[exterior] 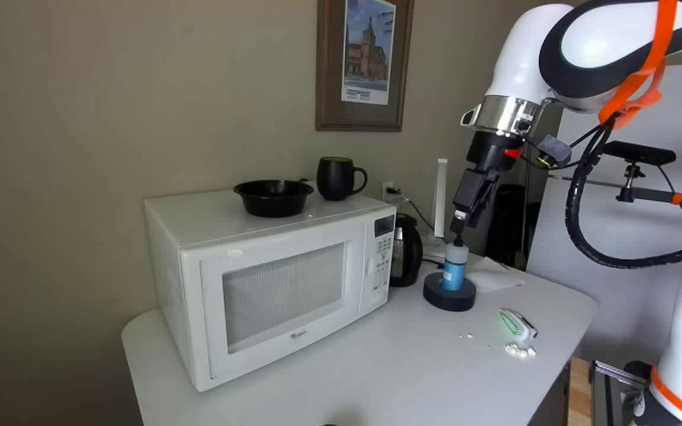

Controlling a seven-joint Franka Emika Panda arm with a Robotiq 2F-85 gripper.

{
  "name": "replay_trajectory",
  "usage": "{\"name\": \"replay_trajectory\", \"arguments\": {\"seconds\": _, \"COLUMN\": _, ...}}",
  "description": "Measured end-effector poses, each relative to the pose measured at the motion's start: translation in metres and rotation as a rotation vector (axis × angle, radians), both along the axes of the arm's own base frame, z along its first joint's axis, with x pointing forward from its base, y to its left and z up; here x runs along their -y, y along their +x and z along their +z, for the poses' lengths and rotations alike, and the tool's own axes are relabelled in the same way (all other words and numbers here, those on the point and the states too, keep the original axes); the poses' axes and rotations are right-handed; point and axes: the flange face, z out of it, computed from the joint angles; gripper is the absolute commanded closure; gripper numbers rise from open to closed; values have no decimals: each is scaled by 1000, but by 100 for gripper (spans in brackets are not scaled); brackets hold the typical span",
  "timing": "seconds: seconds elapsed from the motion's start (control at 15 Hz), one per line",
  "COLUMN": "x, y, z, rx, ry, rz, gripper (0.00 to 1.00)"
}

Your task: Move the object from the counter to the bowl on top of the microwave

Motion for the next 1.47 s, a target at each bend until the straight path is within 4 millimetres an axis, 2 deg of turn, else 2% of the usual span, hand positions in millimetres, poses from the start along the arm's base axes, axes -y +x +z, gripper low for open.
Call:
{"name": "replay_trajectory", "arguments": {"seconds": 0.2, "x": 0, "y": -1, "z": -8, "rx": -17, "ry": 0, "rz": 1, "gripper": 0}}
{"name": "replay_trajectory", "arguments": {"seconds": 0.73, "x": 0, "y": -1, "z": -8, "rx": -18, "ry": 0, "rz": 1, "gripper": 0}}
{"name": "replay_trajectory", "arguments": {"seconds": 0.87, "x": -3, "y": -1, "z": -9, "rx": -37, "ry": 14, "rz": 48, "gripper": 0}}
{"name": "replay_trajectory", "arguments": {"seconds": 1.07, "x": -13, "y": 3, "z": -26, "rx": -104, "ry": 82, "rz": 150, "gripper": 0}}
{"name": "replay_trajectory", "arguments": {"seconds": 1.47, "x": -49, "y": 26, "z": -85, "rx": -214, "ry": 130, "rz": 251, "gripper": 0}}
